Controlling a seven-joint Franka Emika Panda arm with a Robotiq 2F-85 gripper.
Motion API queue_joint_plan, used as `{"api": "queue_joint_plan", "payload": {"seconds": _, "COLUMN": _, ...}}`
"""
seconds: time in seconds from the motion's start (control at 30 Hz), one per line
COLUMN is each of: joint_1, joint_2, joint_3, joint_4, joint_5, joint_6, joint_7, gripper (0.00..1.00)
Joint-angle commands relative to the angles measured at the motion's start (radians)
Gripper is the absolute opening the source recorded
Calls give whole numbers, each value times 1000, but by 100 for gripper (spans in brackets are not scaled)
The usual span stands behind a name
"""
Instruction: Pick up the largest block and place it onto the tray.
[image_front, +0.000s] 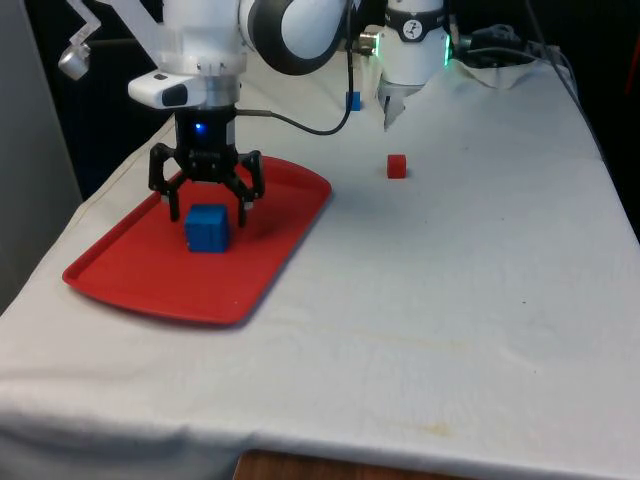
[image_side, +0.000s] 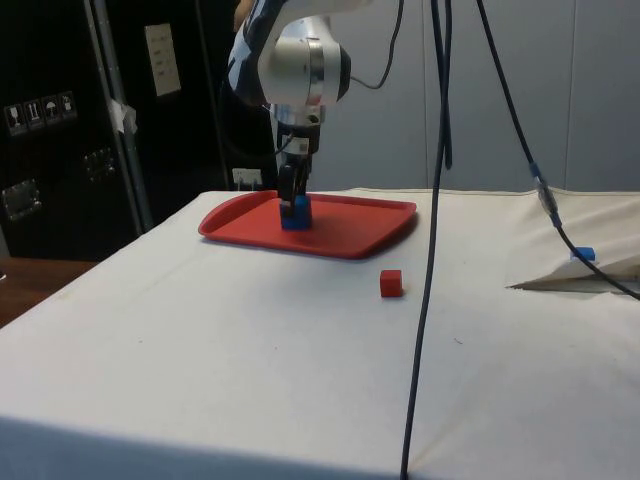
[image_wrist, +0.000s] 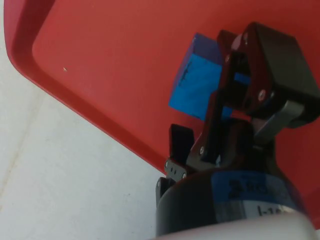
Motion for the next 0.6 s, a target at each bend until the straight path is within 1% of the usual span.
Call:
{"api": "queue_joint_plan", "payload": {"seconds": 0.0, "joint_1": 0, "joint_2": 0, "joint_3": 0, "joint_4": 0, "joint_5": 1, "joint_6": 0, "joint_7": 0, "gripper": 100}}
{"api": "queue_joint_plan", "payload": {"seconds": 0.07, "joint_1": 0, "joint_2": 0, "joint_3": -1, "joint_4": 0, "joint_5": 0, "joint_6": 0, "joint_7": 0, "gripper": 100}}
{"api": "queue_joint_plan", "payload": {"seconds": 0.23, "joint_1": 14, "joint_2": -24, "joint_3": -24, "joint_4": -5, "joint_5": -6, "joint_6": -9, "joint_7": 2, "gripper": 100}}
{"api": "queue_joint_plan", "payload": {"seconds": 0.27, "joint_1": 13, "joint_2": -22, "joint_3": -25, "joint_4": 1, "joint_5": 0, "joint_6": -8, "joint_7": 0, "gripper": 100}}
{"api": "queue_joint_plan", "payload": {"seconds": 0.3, "joint_1": 20, "joint_2": -33, "joint_3": -33, "joint_4": -7, "joint_5": -6, "joint_6": -14, "joint_7": 2, "gripper": 100}}
{"api": "queue_joint_plan", "payload": {"seconds": 0.53, "joint_1": 43, "joint_2": -64, "joint_3": -68, "joint_4": -13, "joint_5": -14, "joint_6": -30, "joint_7": 7, "gripper": 100}}
{"api": "queue_joint_plan", "payload": {"seconds": 0.57, "joint_1": 50, "joint_2": -72, "joint_3": -78, "joint_4": -14, "joint_5": -15, "joint_6": -35, "joint_7": 8, "gripper": 100}}
